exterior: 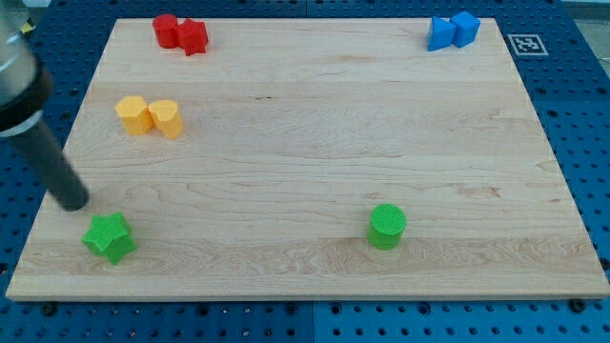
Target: Push the green star towards the green circle
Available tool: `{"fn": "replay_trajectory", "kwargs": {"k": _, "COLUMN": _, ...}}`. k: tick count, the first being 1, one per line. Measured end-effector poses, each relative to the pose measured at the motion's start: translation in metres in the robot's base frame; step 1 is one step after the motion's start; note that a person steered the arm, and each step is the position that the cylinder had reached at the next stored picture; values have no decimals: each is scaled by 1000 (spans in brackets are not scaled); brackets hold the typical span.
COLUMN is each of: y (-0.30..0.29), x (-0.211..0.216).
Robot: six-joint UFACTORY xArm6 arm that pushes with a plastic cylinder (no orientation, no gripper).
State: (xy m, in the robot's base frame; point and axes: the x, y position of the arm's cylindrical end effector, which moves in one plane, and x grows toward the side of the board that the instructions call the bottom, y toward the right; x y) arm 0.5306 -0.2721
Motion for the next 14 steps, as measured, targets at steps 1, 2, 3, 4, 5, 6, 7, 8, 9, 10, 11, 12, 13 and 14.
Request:
{"fn": "replay_trajectory", "kwargs": {"k": 1, "y": -3, "x": 50}}
{"fn": "replay_trajectory", "kwargs": {"k": 2, "y": 18, "x": 76}}
{"fn": "replay_trajectory", "kwargs": {"k": 3, "y": 28, "x": 76}}
{"fn": "replay_trajectory", "kwargs": {"k": 4, "y": -2, "x": 70}}
{"fn": "replay_trajectory", "kwargs": {"k": 5, "y": -4, "x": 58}}
{"fn": "replay_trajectory", "kwargs": {"k": 6, "y": 0, "x": 58}}
{"fn": "replay_trajectory", "kwargs": {"k": 7, "y": 24, "x": 58}}
{"fn": "replay_trajectory", "kwargs": {"k": 8, "y": 54, "x": 58}}
{"fn": "replay_trajectory", "kwargs": {"k": 9, "y": 69, "x": 53}}
{"fn": "replay_trajectory", "kwargs": {"k": 10, "y": 57, "x": 37}}
{"fn": "replay_trajectory", "kwargs": {"k": 11, "y": 56, "x": 30}}
{"fn": "replay_trajectory", "kwargs": {"k": 12, "y": 56, "x": 30}}
{"fn": "replay_trajectory", "kwargs": {"k": 13, "y": 91, "x": 49}}
{"fn": "replay_trajectory", "kwargs": {"k": 14, "y": 135, "x": 52}}
